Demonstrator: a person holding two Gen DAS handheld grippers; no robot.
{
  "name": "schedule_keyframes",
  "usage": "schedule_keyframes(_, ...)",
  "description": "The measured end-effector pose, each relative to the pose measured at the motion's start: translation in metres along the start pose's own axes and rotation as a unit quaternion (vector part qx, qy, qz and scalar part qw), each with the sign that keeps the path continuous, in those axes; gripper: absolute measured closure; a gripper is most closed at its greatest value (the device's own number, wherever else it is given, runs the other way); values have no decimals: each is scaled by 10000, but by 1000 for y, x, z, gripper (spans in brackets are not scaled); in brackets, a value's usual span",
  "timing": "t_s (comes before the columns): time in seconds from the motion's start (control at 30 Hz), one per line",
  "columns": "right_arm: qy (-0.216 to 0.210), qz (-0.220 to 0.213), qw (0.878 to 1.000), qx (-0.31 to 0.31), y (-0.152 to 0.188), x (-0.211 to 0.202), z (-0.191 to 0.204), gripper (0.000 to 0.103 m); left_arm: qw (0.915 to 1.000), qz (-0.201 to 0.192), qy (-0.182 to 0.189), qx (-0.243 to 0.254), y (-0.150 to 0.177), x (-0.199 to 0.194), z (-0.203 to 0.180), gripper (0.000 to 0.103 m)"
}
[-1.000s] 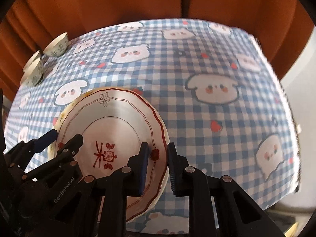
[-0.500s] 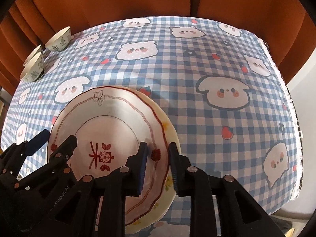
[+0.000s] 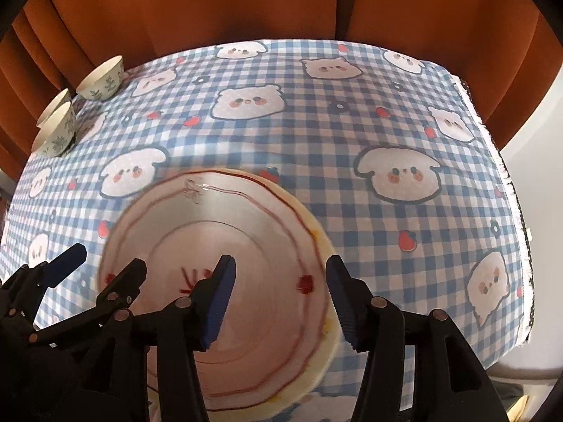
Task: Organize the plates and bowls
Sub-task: 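Open the left gripper while the right gripper opens and both withdraw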
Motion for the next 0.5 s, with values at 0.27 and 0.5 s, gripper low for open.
schedule_keyframes(0.27, 208, -41, 9994, 275, -16, -10, 58, 45, 9994, -134, 256, 197, -23, -12, 61, 21)
schedule_keyframes(0.5, 266, -123, 9984, 474, -47, -12, 127, 42, 9986, -221, 416, 249, -59, -14, 138, 18)
Point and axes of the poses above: each gripper's, at about its wrist camera, not at the fingertips, and x roughly the way its jaws point, z to its left, y to its underside, the point moved 6 cm from there along x, roughly the way its jaws point, and after that the axes turned 10 degrees about -x, right-handed, at the moved point
